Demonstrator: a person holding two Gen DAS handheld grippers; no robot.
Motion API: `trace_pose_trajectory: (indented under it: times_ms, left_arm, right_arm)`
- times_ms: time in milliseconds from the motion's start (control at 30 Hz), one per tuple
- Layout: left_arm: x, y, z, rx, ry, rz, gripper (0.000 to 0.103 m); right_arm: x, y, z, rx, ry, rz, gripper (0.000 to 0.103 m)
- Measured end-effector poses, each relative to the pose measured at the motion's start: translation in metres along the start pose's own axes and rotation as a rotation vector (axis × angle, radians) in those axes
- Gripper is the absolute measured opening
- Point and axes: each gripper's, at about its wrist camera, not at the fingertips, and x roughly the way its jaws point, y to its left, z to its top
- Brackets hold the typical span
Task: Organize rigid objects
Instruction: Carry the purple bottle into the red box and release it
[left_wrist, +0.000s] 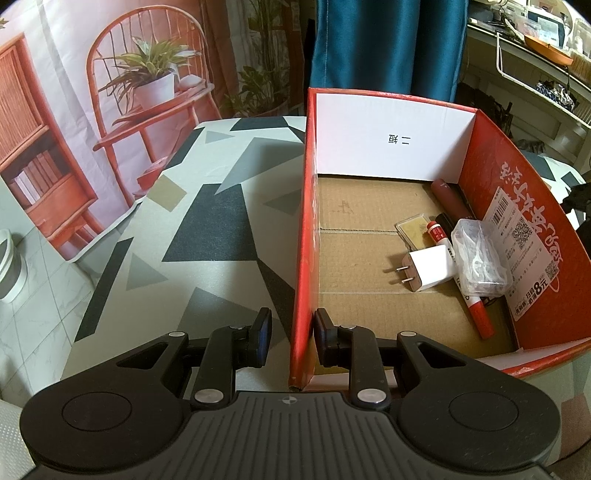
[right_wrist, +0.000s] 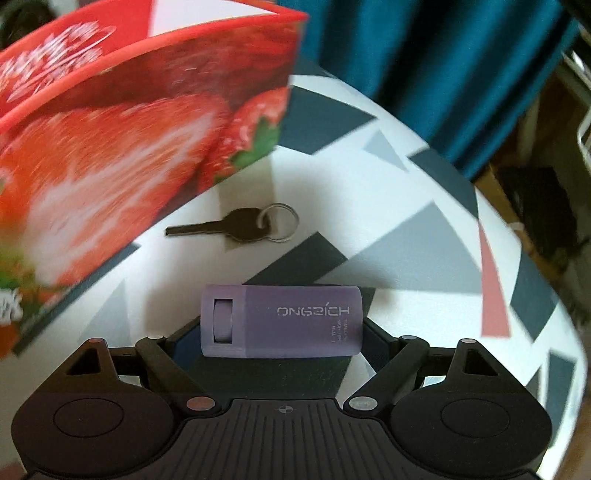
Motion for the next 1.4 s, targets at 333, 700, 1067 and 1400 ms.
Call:
trace_pose_trajectory:
  times_ms: [333, 700, 1067, 1400]
  left_arm:
    - [0.002, 0.000, 0.001, 0.001, 0.001, -0.003, 0.027]
    - [0.002, -0.001, 0.001, 0.004, 0.002, -0.002, 0.027]
    - [0.003, -0.001, 0.001, 0.004, 0.002, -0.004, 0.027]
    - [0.003, 0.000, 0.000, 0.004, 0.001, -0.007, 0.027]
  right_arm:
    - [-0.062, 0.009, 0.028, -0.151, -0.169, 0.025, 0.083]
    - [-0.127, 0.040, 0.082, -0.343, -0.355, 0.102, 0.083]
    - [-0.097, 0.094, 0.097, -0.430, -0.239, 0.208, 0.083]
    - [-0.079, 0.115, 0.087, -0.492, -0.144, 0.202, 0.083]
